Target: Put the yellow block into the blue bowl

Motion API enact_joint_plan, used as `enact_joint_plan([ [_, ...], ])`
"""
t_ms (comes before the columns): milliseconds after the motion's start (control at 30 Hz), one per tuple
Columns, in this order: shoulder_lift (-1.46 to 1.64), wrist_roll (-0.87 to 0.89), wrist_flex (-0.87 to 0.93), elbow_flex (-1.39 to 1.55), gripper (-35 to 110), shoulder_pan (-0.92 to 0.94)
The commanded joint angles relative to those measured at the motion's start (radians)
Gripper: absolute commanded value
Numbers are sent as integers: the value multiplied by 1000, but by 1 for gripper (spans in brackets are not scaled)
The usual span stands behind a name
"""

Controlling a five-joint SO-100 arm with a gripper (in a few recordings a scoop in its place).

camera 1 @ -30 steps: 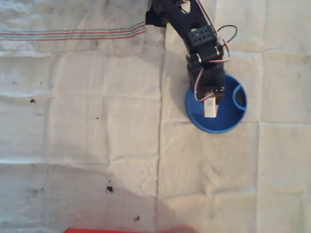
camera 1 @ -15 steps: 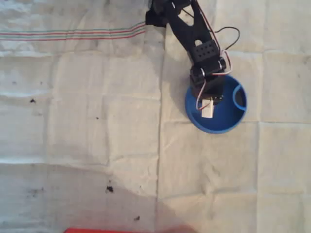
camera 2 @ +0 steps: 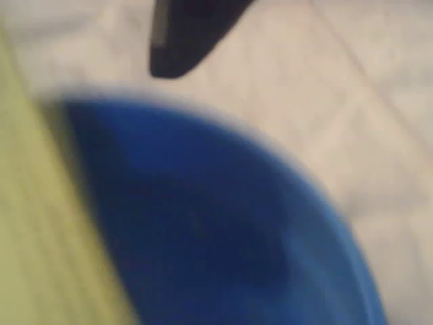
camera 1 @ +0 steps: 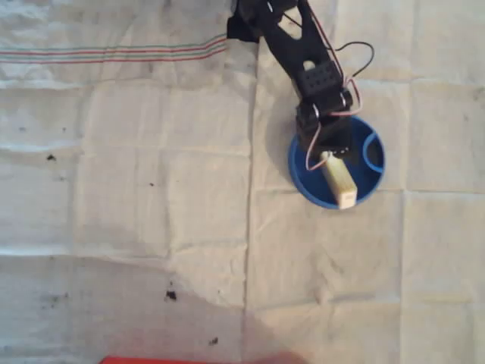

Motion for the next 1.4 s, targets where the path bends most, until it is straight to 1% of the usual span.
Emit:
enact_joint_plan([
  [0, 218, 9, 46, -49, 22, -2],
  [100, 304, 9, 110, -48, 17, -2],
  [267, 417, 21, 184, -49, -2, -11],
  [333, 463, 67, 201, -49, 0, -11],
  [400, 503, 130, 215, -49, 2, -11],
  [533, 571, 290, 241, -49, 0, -11],
  [733, 683, 617, 256, -2, 0, -11],
  [833, 776, 765, 250, 83, 0, -11],
  [933, 879, 853, 249, 212, 0, -11],
  [1100, 1085, 874, 222, 468, 0, -11],
  [1300, 1381, 885, 21, 787, 0, -8],
  [1367, 1465, 908, -20, 891, 0, 2],
])
